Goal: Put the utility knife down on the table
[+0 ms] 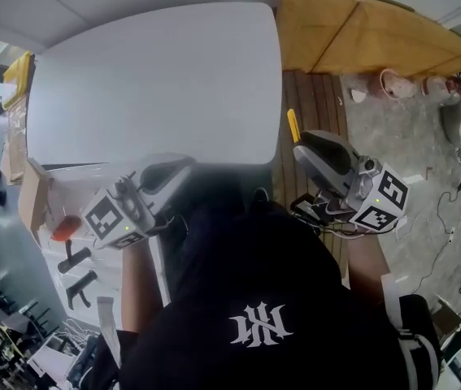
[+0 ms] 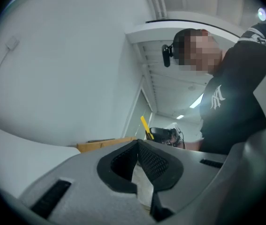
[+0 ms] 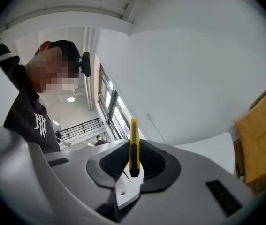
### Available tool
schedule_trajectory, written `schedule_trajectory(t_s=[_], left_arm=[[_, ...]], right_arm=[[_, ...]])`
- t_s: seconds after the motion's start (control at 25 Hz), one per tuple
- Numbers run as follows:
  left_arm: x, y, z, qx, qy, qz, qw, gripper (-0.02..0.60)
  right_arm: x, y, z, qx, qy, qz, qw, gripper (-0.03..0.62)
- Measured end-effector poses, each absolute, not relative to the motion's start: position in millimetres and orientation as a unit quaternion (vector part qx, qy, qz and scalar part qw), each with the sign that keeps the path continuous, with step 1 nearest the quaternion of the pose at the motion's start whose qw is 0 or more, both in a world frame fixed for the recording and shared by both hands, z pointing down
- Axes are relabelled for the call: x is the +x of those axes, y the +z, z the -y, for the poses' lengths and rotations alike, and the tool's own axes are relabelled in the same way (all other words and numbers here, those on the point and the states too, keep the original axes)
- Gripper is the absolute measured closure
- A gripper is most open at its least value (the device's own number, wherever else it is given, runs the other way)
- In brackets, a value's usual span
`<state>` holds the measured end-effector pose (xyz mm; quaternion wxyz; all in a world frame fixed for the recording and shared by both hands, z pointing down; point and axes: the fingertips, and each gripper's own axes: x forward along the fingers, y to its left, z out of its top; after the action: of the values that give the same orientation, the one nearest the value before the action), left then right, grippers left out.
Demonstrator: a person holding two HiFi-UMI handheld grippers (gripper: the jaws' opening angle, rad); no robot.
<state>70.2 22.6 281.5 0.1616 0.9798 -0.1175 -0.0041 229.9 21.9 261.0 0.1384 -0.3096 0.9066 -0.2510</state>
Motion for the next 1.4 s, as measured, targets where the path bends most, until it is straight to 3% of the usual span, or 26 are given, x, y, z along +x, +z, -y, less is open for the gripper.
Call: schedule_trajectory(t_s=[0.4,0.52,0.76,1.0,1.4], left_arm=[[18,283,101,0.983,-0.046,0.072,0.163,0.577],[-6,313,139,0.977,-0.047,0.085,0.189,0.577],[-2,327,194,0.945,-0.162,0.113,0.26,0.577],[12,383,209,0.942,-0.115,0.165,0.268,0.577],[-42,456,205,0.939,0.046,0.263,0.219,0.577]], right_arm=[[159,247,100,-0.348,-0.23,-0.908,0.043,0.54],[148,258,120,-0.376,-0.223,-0.899,0.012,0.54],[168,295,160,-0.391,-0.264,-0.881,-0.026,0.54],[166,370,226,-0.339,-0.321,-0.883,-0.044,0.54],[64,495,279,-0.264,-0.264,-0.906,-0.198,0.54]])
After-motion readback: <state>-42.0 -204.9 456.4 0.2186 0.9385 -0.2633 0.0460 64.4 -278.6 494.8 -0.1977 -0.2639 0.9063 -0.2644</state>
